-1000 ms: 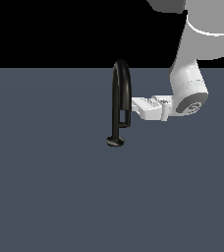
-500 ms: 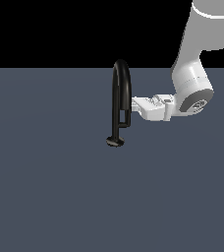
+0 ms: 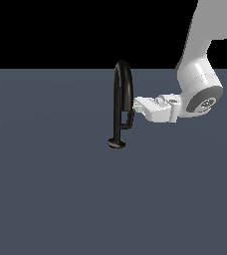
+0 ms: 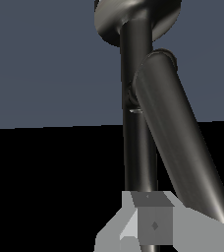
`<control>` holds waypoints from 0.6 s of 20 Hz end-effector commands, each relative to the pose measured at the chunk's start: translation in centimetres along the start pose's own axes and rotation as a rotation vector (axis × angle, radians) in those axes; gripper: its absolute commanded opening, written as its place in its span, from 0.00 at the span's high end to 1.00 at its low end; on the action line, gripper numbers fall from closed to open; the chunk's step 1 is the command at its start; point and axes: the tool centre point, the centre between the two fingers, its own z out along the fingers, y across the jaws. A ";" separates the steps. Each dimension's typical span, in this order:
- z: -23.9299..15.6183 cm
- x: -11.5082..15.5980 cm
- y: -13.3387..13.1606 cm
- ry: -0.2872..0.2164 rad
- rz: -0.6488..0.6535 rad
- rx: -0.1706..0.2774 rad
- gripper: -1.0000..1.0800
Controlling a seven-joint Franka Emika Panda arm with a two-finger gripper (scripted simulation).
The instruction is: Turn on the faucet by rotating a designated handle.
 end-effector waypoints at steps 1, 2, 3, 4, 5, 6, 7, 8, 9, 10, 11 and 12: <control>0.0 -0.1 0.6 -0.004 0.004 -0.005 1.00; 0.0 -0.1 0.2 -0.001 0.000 -0.001 1.00; 0.0 0.0 0.5 -0.001 0.000 -0.001 1.00; 0.0 0.1 0.8 -0.001 0.000 -0.001 1.00; 0.0 0.2 1.1 -0.001 0.000 -0.001 1.00; 0.0 0.4 1.4 -0.001 0.001 -0.002 1.00; 0.0 0.5 1.7 -0.001 0.001 -0.002 1.00; 0.0 0.6 2.0 -0.002 0.001 -0.002 1.00; 0.0 0.8 2.3 -0.002 0.001 -0.002 1.00; 0.0 0.9 2.6 -0.002 0.001 -0.002 1.00; 0.0 1.0 2.9 -0.002 0.002 -0.003 1.00; 0.0 1.2 3.3 -0.002 0.002 -0.003 1.00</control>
